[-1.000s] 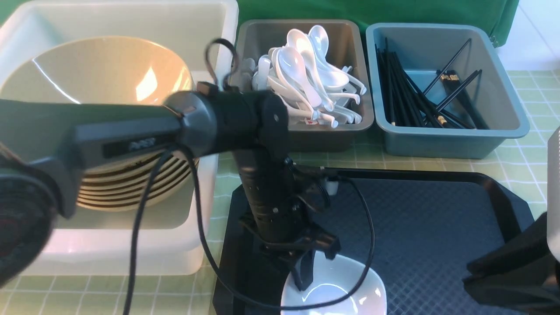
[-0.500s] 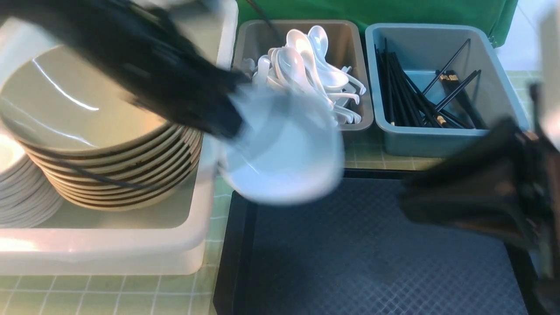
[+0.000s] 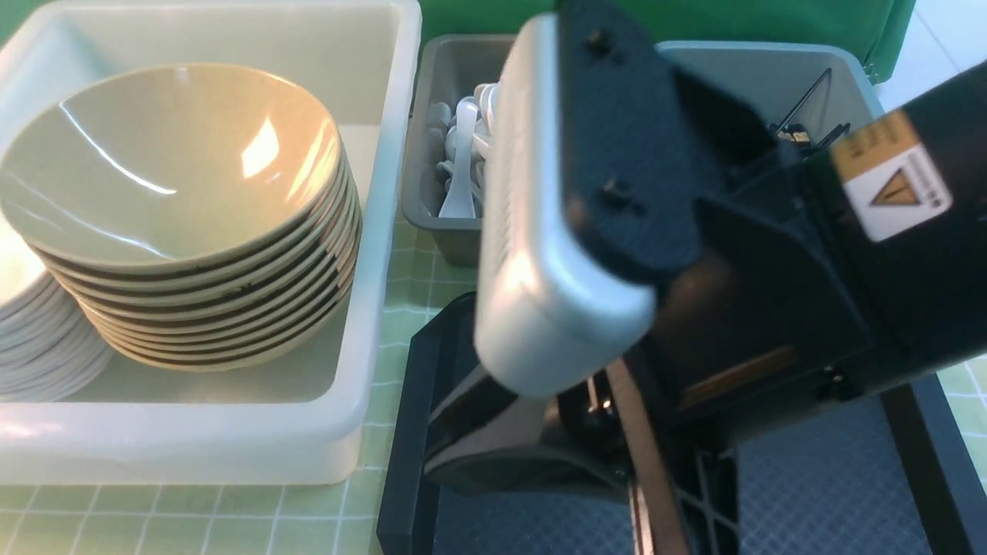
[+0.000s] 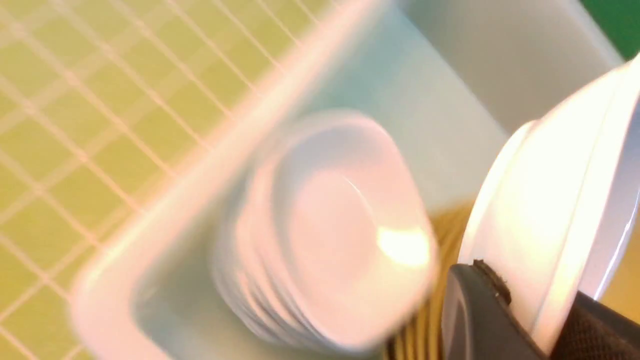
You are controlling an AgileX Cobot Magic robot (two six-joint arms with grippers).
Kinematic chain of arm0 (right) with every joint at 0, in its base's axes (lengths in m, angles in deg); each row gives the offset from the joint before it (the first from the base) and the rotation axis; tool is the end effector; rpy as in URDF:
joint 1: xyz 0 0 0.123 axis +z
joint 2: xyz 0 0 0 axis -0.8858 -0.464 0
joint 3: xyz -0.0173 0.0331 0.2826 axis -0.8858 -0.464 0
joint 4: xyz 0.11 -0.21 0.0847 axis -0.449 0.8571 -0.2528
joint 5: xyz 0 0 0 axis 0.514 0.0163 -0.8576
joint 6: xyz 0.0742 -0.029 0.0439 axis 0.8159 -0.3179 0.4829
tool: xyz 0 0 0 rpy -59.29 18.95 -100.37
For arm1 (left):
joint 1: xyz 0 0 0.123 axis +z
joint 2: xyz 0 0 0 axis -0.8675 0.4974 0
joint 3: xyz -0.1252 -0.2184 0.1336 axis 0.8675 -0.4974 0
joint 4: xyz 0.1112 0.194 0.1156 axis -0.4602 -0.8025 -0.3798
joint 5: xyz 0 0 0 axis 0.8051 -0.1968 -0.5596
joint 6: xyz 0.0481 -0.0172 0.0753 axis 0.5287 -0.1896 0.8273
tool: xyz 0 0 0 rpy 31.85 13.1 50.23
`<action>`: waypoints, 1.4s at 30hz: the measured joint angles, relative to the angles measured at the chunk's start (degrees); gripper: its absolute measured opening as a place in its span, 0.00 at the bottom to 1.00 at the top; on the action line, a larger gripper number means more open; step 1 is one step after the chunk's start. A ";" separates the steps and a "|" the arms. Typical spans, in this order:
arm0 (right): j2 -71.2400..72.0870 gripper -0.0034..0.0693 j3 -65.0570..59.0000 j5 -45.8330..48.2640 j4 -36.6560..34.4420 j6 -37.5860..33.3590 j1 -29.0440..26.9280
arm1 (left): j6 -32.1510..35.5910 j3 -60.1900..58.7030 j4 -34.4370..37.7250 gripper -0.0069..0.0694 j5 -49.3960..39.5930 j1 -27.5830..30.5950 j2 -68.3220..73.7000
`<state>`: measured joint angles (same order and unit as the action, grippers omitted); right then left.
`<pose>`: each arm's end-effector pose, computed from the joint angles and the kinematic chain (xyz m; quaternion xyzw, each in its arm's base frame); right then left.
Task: On green table put chopsticks spoon bowls plates into blue grey white boxes.
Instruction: 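Place the white bowl into the white bin with the other dishes with the left gripper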
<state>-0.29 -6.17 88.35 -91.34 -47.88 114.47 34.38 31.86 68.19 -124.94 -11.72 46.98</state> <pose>0.1448 0.2394 0.4134 -0.5675 0.6720 0.2884 0.3784 0.1805 0.1433 0.3911 -0.3839 0.8272 -0.0888 0.4006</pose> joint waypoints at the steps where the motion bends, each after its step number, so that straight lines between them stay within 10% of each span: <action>1: 0.00 0.24 0.05 0.00 0.08 -0.01 0.00 | -0.42 0.00 -0.17 0.11 0.37 0.33 0.66; 19: 0.00 0.26 0.11 -0.85 0.61 -1.18 0.00 | -6.88 -0.17 -9.75 0.19 2.21 -9.37 19.32; 34: -0.12 0.27 0.11 -1.06 0.61 -0.80 -0.74 | -14.31 -0.17 -19.92 0.96 -3.95 -12.99 15.68; 42: -1.28 0.27 -0.13 0.58 8.77 6.89 -23.05 | -9.45 1.63 -17.65 0.96 -3.13 -22.07 1.99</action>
<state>-1.58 -6.30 88.92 -82.58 -40.99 91.42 24.93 33.49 50.54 -128.07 -33.79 48.97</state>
